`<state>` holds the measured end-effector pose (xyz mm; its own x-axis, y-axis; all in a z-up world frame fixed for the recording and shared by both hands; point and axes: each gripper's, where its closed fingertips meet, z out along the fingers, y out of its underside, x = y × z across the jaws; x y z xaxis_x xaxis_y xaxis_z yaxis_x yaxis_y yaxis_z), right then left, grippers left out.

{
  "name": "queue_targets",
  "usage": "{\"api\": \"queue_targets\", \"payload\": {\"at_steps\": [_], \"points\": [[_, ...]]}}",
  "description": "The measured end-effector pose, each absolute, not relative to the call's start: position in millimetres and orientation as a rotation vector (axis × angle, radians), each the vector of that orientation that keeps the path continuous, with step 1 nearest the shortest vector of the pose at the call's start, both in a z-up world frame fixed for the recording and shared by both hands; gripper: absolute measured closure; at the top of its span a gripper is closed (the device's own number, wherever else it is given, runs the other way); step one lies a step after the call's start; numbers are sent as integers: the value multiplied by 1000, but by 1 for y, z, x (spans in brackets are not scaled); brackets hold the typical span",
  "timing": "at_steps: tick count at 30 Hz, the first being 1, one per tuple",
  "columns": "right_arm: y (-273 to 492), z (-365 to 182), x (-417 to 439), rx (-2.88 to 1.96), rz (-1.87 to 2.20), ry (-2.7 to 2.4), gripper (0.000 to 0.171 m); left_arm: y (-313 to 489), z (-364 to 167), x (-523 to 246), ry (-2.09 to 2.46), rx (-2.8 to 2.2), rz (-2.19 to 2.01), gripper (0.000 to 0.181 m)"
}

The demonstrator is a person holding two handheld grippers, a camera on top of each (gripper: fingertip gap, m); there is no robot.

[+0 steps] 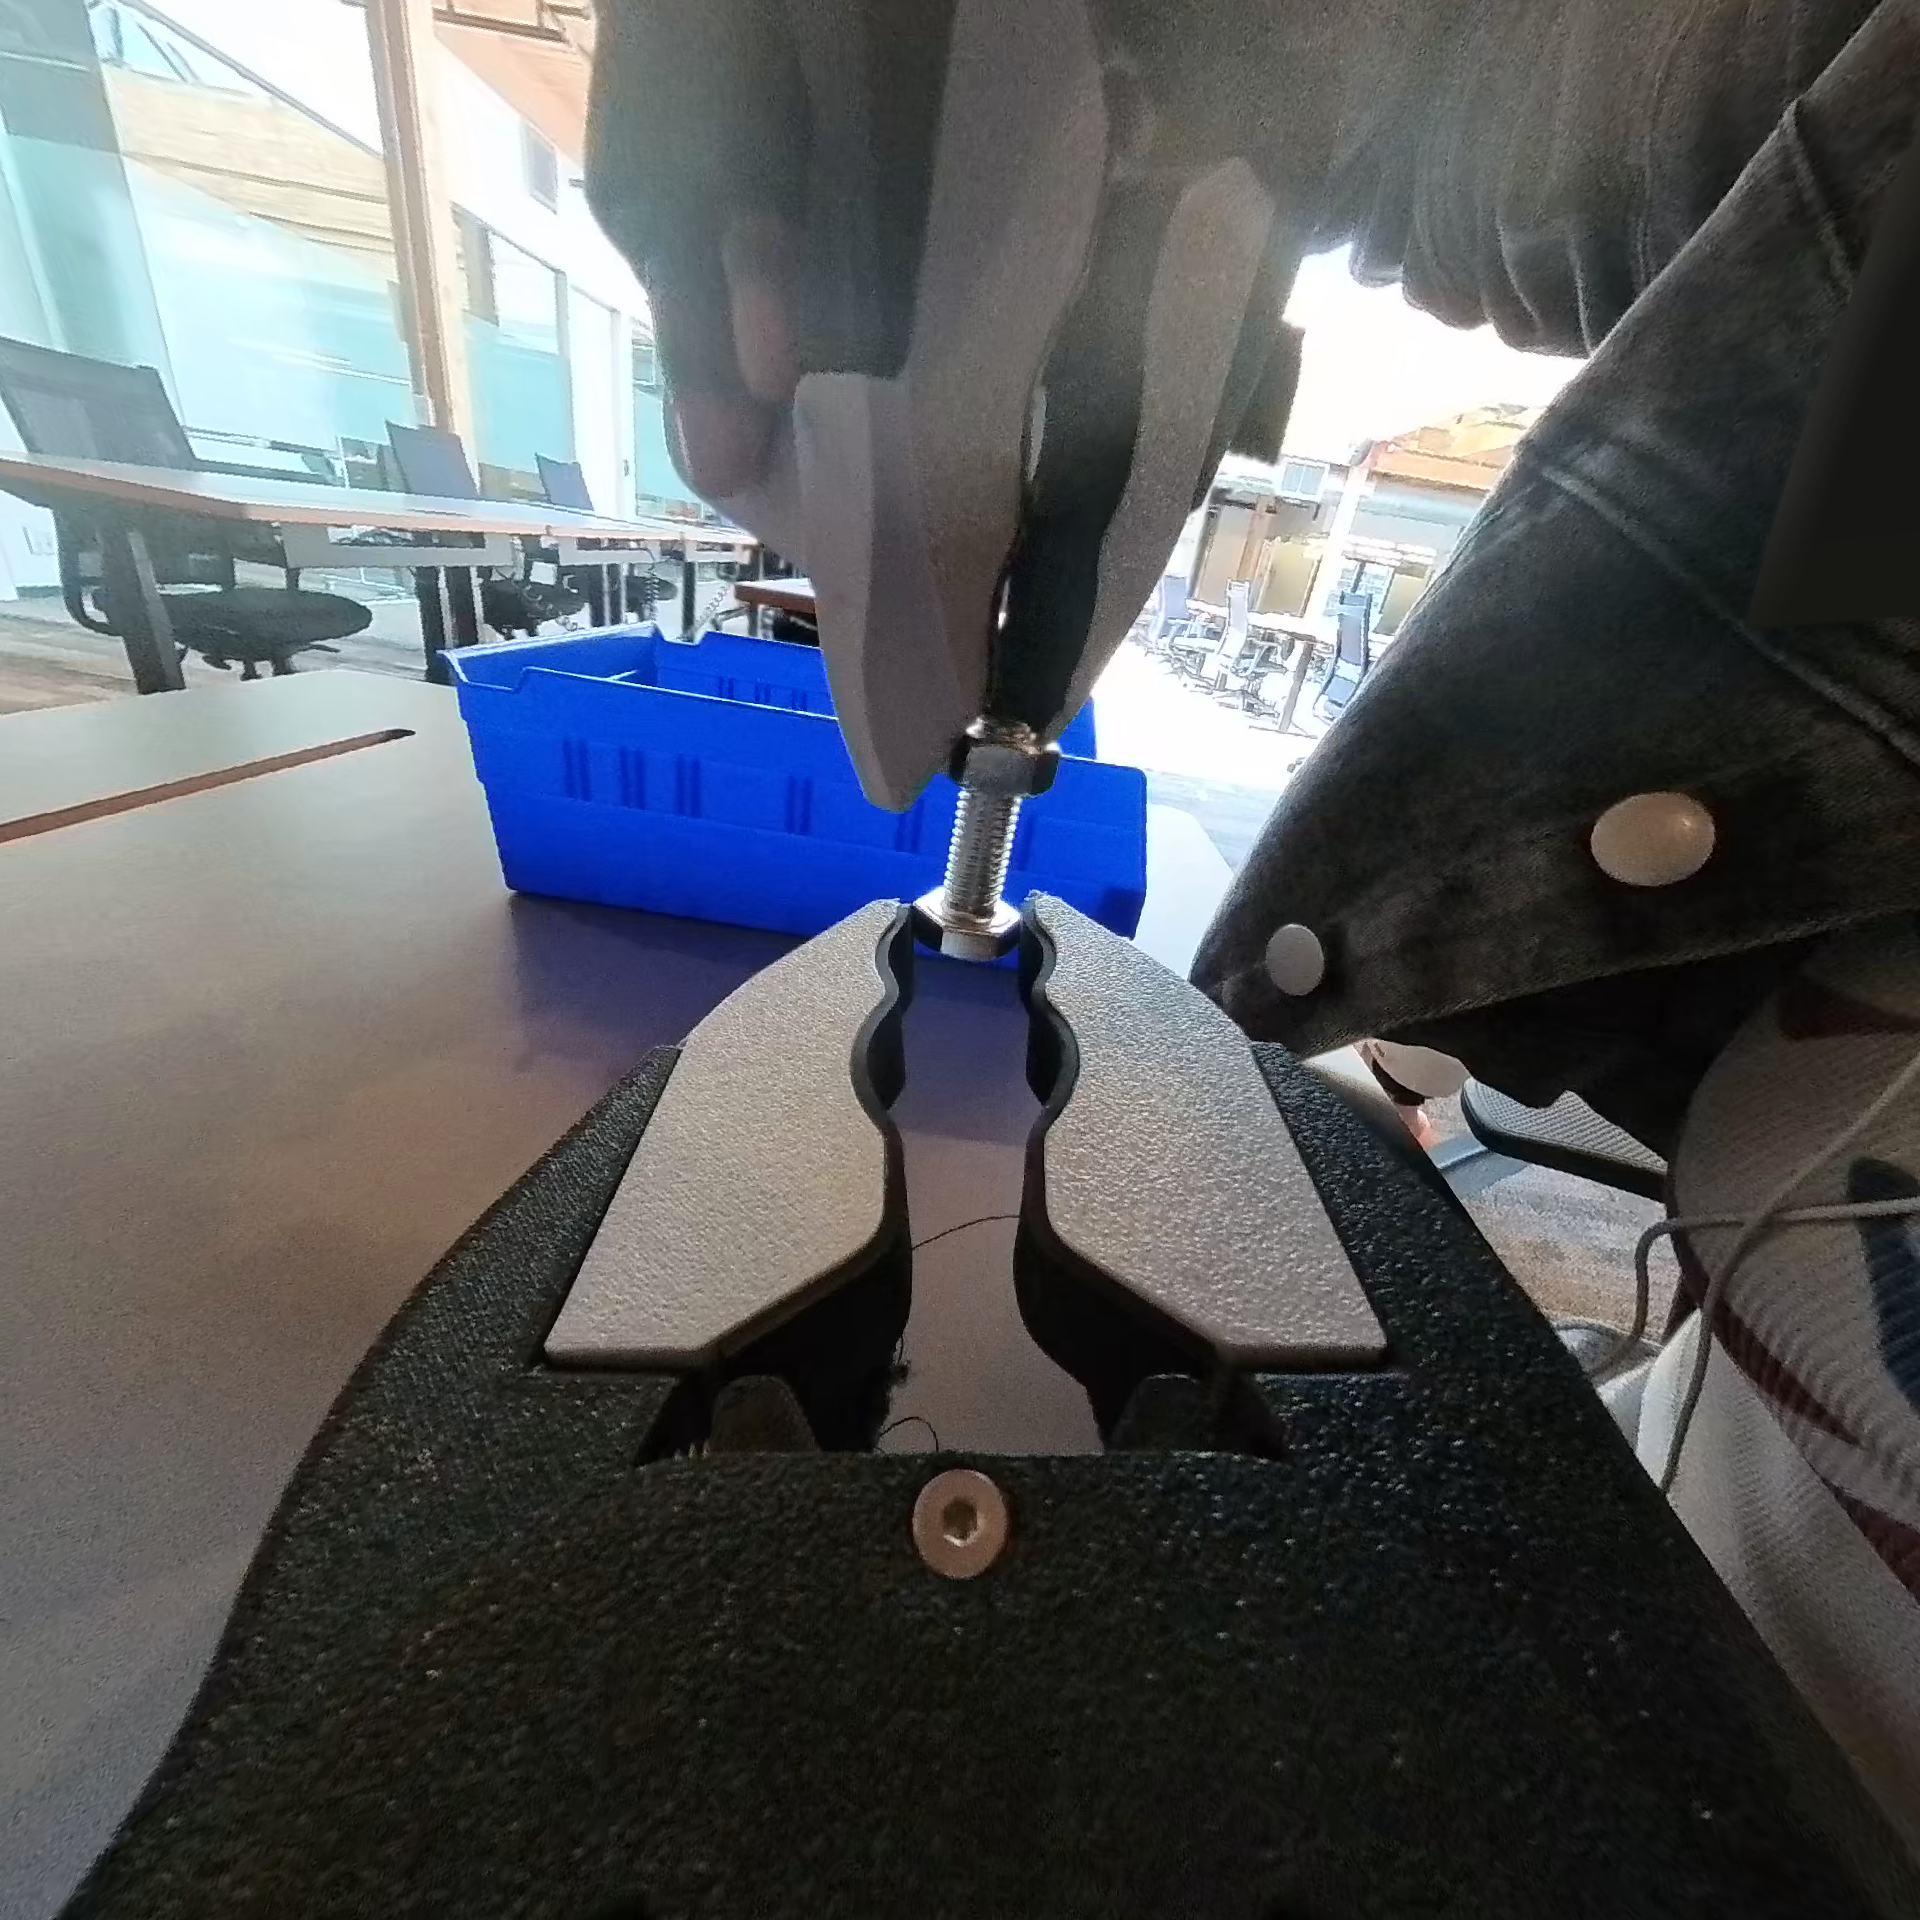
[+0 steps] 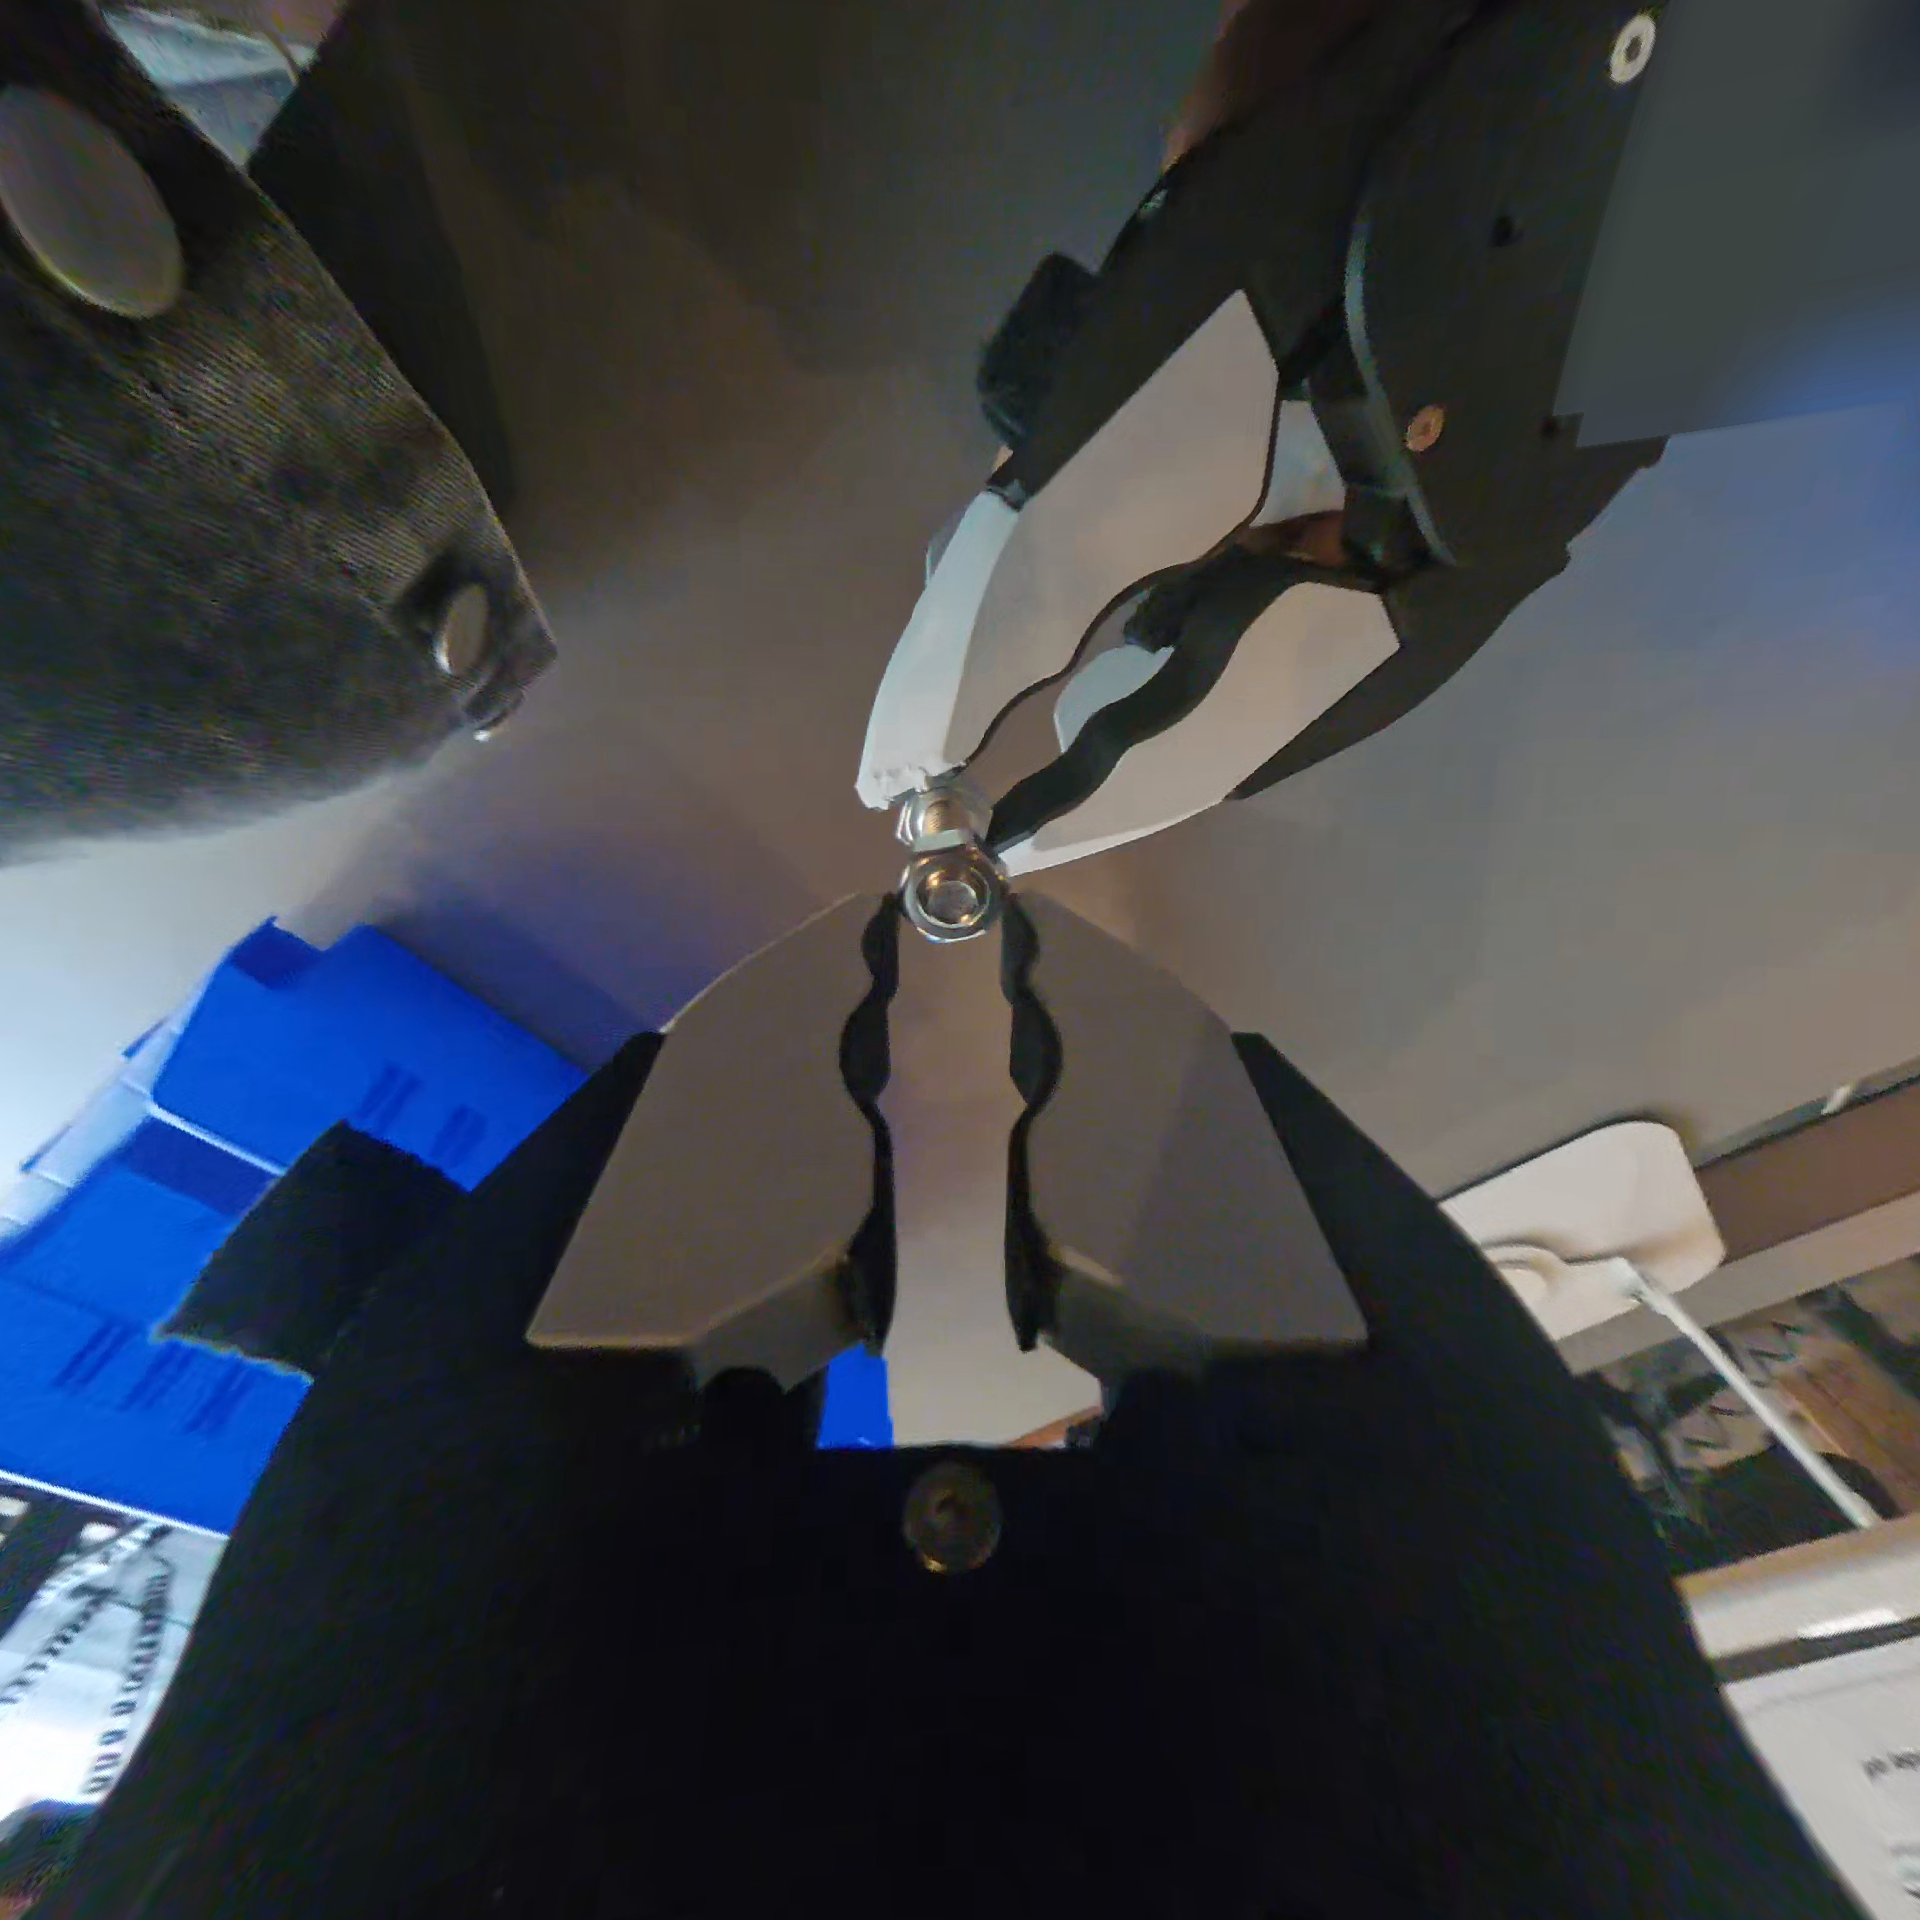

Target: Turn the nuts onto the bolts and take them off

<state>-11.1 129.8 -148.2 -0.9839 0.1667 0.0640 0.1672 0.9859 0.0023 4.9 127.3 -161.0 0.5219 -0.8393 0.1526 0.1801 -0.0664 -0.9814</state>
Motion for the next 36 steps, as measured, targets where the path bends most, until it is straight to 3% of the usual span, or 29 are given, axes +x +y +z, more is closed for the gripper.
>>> {"api": "queue_targets", "payload": {"at_steps": [1,10,14,16,25,28,36], "points": [[130,-148,-10,-302,-2,-3072,153,127,-161,5,626,-1390,-932,162],[127,-148,-6,-1489,8,-2691,151,128,-161,3,599,-1391,-916,162],[129,-146,-7,-1386,-41,-2707,144,128,-161,4,612,-1390,-917,162],[130,-142,-15,-1260,-18,-2740,131,128,-161,4,614,-1391,-918,162],[121,-146,-5,-326,74,-3106,137,126,-162,7,637,-1392,-927,163],[120,-146,-10,-274,141,-3093,153,126,-162,7,638,-1392,-926,163],[123,-147,-11,-578,75,-2993,154,127,-162,6,630,-1396,-918,162]]}}
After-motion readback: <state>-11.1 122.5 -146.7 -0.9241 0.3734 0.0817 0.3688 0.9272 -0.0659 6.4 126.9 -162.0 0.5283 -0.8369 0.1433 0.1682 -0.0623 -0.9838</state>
